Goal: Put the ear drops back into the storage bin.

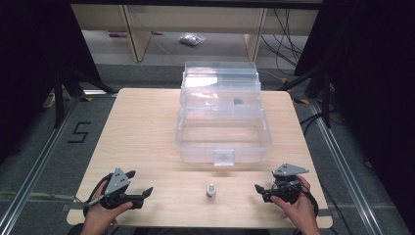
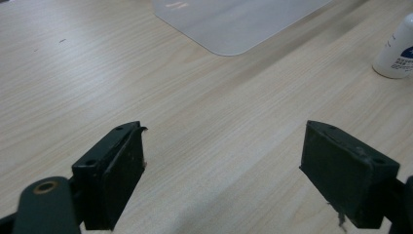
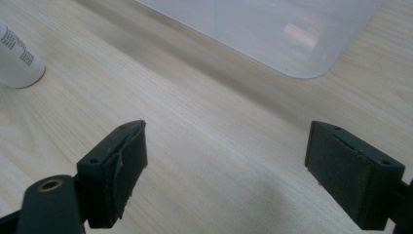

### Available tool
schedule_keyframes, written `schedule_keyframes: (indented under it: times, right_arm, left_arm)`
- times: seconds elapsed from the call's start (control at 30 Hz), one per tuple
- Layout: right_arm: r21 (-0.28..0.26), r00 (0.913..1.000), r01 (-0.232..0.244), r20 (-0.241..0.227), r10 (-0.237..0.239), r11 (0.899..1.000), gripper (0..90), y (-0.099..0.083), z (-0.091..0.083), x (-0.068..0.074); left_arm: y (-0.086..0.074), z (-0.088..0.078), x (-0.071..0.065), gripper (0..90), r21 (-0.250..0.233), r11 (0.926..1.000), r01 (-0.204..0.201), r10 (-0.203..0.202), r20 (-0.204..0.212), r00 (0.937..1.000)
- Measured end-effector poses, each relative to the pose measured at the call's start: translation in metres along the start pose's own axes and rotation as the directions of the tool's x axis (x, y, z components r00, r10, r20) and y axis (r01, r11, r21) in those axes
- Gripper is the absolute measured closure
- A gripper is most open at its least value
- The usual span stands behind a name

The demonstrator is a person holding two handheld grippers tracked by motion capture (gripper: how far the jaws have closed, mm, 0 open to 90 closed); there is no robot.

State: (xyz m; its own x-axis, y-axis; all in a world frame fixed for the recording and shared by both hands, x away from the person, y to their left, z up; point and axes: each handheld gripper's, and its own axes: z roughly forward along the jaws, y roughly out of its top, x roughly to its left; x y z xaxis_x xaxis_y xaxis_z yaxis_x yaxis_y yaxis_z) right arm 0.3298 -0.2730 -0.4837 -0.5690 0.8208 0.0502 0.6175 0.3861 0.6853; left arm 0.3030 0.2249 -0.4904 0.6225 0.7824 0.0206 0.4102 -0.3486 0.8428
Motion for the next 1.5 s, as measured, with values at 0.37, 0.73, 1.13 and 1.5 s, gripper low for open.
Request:
schedule_keyframes:
  times: [0.37, 0.73, 1.13, 1.5]
  right_arm:
    - [-0.007, 0.9994, 0.034, 0.0, -0.034, 0.999, 17.0, 0.001, -0.001, -0.001]
    - [-0.019, 0.9956, 0.093, 0.005, -0.093, 0.995, 17.5, 0.003, 0.0, -0.002]
    - [0.01, 0.9979, 0.062, -0.018, -0.062, 0.998, 18.6, 0.007, -0.002, 0.007]
    - [0.036, 0.9938, 0.104, -0.042, -0.103, 0.994, 19.6, 0.012, 0.0, 0.019]
  left_arm:
    - [0.0, 0.001, -0.001, 15.5, -0.01, 1.0, 0.002, -0.002, -0.009, 1.0]
    - [0.0, 0.0, 0.0, 15.5, 0.0, 1.0, 0.0, 0.0, 0.0, 1.0]
    - [0.0, 0.0, 0.0, 15.5, -0.002, 1.0, 0.0, 0.0, -0.002, 1.0]
    - [0.0, 0.0, 0.0, 15.5, -0.004, 1.0, 0.005, -0.005, -0.003, 1.0]
